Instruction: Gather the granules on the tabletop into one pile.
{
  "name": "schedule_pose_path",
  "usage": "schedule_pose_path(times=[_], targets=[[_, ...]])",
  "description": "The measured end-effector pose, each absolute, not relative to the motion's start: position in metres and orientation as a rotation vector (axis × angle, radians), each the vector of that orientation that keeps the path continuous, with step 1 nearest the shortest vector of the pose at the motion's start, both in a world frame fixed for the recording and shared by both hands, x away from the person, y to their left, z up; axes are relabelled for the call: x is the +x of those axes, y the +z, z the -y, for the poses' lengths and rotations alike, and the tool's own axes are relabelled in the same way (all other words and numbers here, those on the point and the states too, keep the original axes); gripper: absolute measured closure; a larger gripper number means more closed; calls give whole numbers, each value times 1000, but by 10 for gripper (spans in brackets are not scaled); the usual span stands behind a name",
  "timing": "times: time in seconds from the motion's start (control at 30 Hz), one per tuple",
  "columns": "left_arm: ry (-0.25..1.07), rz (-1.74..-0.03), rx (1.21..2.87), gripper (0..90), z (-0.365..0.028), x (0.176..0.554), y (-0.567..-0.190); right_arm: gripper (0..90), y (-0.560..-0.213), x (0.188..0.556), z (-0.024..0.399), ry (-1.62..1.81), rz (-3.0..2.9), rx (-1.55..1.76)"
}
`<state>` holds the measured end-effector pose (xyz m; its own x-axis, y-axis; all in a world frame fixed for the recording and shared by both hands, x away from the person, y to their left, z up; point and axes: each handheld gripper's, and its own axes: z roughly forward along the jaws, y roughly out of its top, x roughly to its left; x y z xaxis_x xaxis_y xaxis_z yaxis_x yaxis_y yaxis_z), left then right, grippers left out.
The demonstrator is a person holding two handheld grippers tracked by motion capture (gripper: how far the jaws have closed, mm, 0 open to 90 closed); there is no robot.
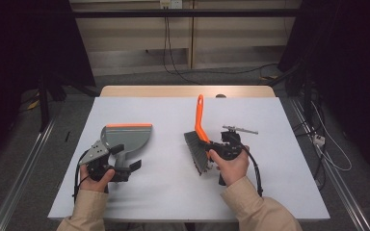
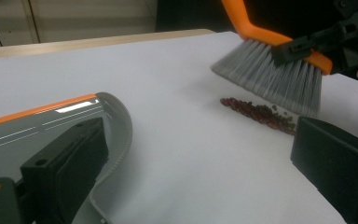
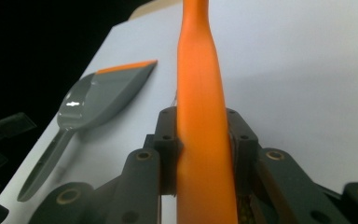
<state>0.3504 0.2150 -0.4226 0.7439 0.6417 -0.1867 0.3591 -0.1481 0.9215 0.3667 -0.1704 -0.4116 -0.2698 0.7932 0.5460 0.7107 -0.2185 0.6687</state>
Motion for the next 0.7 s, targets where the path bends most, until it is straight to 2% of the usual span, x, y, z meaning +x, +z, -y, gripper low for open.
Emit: schedule_pose_path(times=[0.33,0.7], targets=[[298,-794,1758,36,-216,351,-423,713,-403,390,191,1420,-2066,1468],[299,-801,1756,36,-217,352,-424,713,-411,423,191,1263,-2285,984]])
